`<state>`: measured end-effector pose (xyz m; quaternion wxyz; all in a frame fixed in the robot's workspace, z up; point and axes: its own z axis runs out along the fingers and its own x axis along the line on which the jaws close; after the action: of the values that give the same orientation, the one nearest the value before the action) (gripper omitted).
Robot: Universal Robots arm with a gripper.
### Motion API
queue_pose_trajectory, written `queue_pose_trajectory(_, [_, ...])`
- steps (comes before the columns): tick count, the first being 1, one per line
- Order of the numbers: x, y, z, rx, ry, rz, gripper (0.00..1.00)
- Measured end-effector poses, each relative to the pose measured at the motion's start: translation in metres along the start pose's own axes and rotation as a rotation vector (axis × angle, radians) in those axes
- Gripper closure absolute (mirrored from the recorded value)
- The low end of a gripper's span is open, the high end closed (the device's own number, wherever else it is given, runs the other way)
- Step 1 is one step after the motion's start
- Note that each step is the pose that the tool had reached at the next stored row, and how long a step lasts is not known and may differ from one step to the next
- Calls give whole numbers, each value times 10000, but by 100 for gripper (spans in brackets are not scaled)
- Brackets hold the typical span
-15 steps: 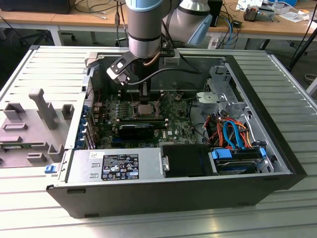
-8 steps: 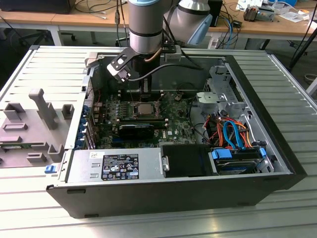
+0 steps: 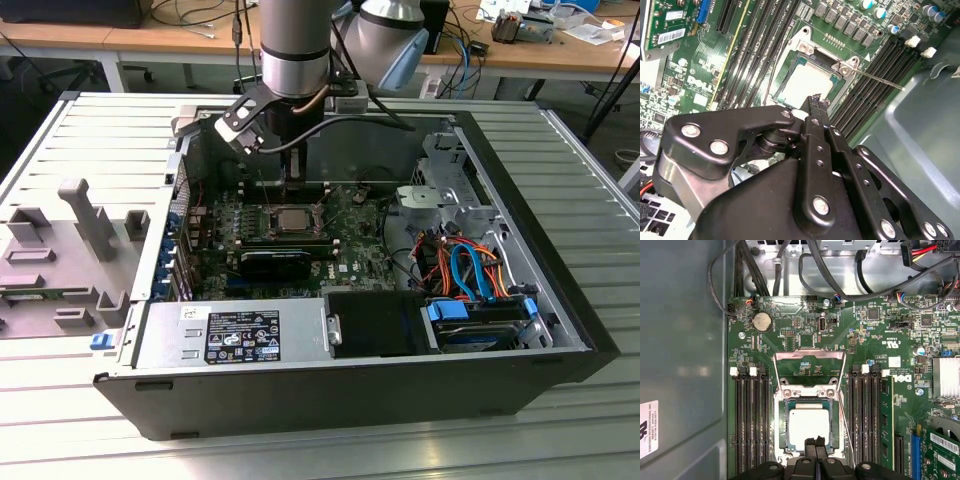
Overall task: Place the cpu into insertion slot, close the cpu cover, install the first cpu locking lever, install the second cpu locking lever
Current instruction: 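Place the cpu into insertion slot, then close the cpu cover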
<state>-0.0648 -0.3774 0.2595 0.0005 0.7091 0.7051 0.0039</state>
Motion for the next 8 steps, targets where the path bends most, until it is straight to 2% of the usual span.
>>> queue_pose_trajectory(8, [0, 0, -6, 0, 12, 0, 89])
